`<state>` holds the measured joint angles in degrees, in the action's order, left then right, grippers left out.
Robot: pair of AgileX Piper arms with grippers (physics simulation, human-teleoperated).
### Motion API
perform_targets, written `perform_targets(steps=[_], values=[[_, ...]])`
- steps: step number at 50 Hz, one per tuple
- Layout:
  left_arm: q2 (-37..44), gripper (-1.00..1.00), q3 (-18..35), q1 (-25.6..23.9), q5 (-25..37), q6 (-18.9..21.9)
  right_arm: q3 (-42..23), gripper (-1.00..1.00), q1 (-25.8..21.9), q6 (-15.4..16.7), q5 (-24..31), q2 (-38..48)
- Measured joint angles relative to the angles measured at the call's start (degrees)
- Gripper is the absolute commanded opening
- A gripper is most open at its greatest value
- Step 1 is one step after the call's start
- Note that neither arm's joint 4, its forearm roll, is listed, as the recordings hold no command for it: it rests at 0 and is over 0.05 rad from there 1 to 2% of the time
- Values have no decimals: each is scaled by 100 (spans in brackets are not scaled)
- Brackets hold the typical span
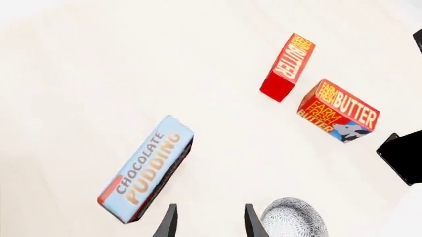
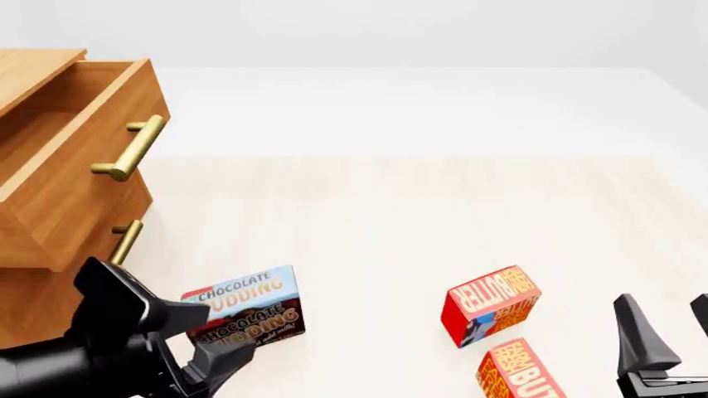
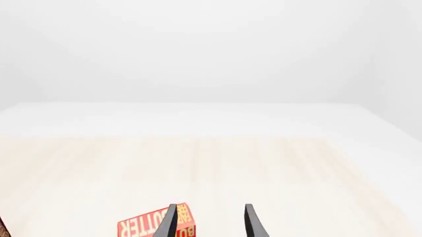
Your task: Put the bowl in the top drawer of the cabinet.
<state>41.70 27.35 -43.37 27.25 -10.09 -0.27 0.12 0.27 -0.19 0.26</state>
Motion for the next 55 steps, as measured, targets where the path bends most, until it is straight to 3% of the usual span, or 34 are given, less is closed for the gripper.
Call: perform_targets(steps=[20,38,55], values=[[369,100,-20,-873,-203,-611,1,100,-2,-35,-9,-6],[436,100,-47,-1142,-337,-858,-1,100,-39,-24,-30,-14],[1251,100,-290,-1970,-1008,-1414,-1,100,-57,-14,-29,-14]])
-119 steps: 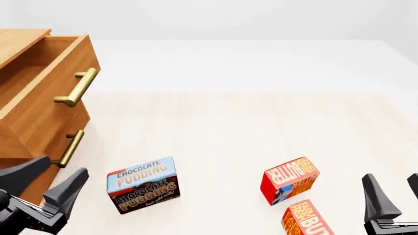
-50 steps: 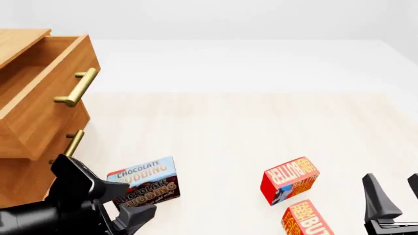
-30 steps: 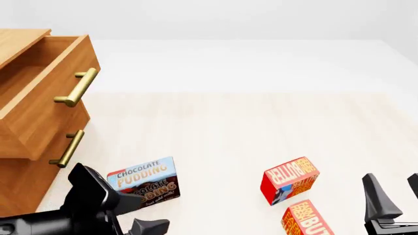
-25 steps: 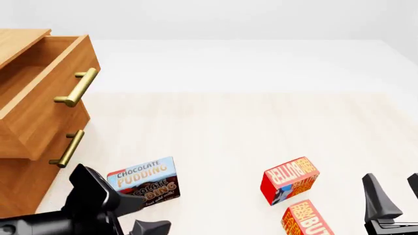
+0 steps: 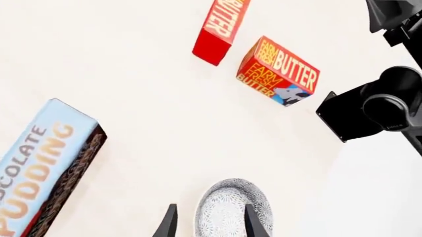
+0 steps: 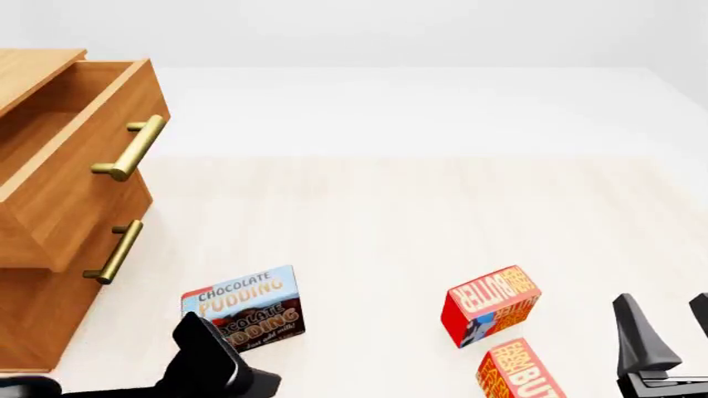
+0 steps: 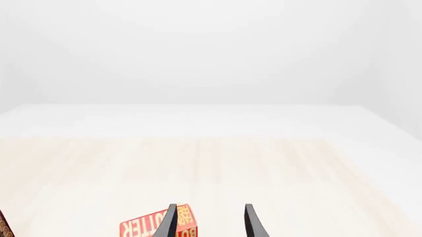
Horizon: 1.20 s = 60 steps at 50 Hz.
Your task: Put the bowl in the top drawer of the cabinet.
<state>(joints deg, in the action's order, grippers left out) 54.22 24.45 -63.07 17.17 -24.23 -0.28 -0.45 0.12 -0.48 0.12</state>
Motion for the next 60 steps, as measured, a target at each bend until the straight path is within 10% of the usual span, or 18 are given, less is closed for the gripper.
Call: perform_targets(steps=[60], values=[[453,100,-451,-80,99,-286,-1,100,-19,10,-15,-3]])
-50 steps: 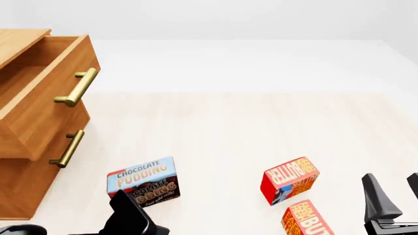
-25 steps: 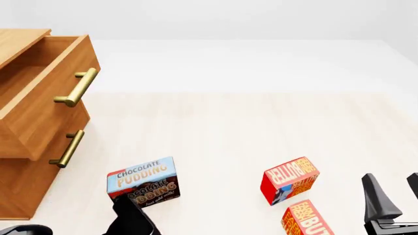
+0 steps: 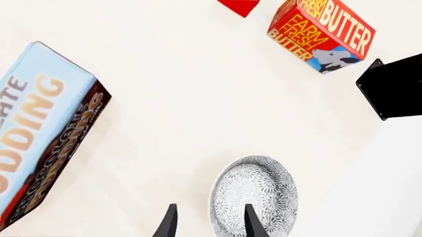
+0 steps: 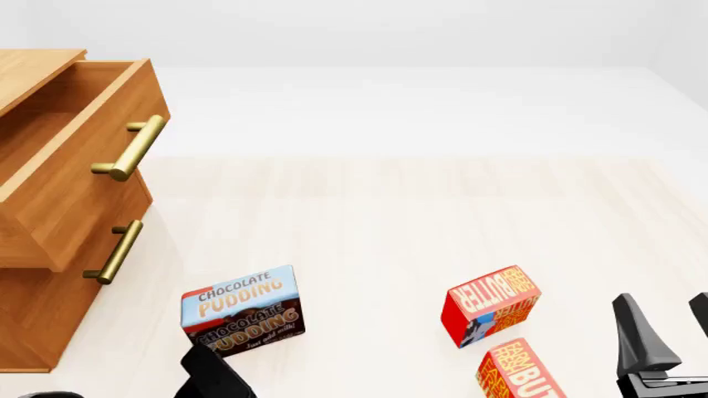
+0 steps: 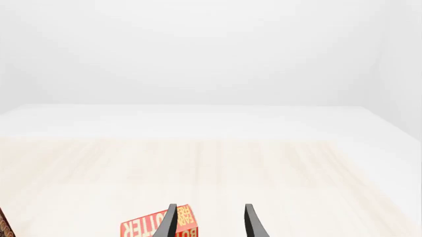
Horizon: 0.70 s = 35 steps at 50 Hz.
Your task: Put the bowl in the top drawer of the cabinet.
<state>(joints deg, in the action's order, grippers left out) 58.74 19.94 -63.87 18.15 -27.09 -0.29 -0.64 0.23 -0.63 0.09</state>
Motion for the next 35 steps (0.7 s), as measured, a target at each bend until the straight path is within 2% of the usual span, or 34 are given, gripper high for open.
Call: perform_targets(steps=[13,35], values=[[244,100,-313,18,-489,-110,0,100,8,7,1,0],[892,100,-528,-153,-1390,-329,0,100,32,22,17,3]])
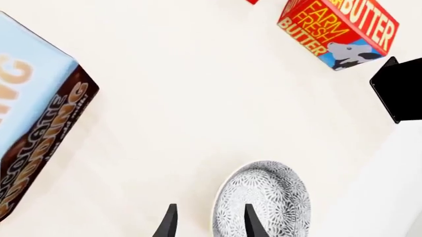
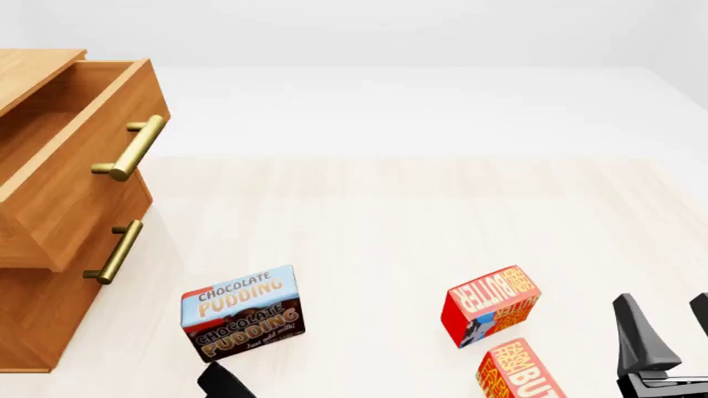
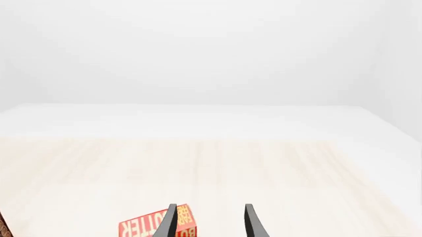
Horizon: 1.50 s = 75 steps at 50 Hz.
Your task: Put the bowl in the top drawer of the cabinet.
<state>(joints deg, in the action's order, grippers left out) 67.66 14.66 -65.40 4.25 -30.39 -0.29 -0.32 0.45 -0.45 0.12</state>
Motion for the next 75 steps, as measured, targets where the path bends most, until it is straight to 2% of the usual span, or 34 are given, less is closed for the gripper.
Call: perform_targets(steps=[30,31,56,75], values=[[917,100,-241,-285,-1191,-320,1,100,26,21,30,20],[925,-100,-242,-289,-1204,-323,2,100,26,21,30,21],[695,-100,-153,-358,-923,-287,1,100,-4,35,26,15],[212,-100,267,-342,-42,-32,0,100,-31,38,18,9]])
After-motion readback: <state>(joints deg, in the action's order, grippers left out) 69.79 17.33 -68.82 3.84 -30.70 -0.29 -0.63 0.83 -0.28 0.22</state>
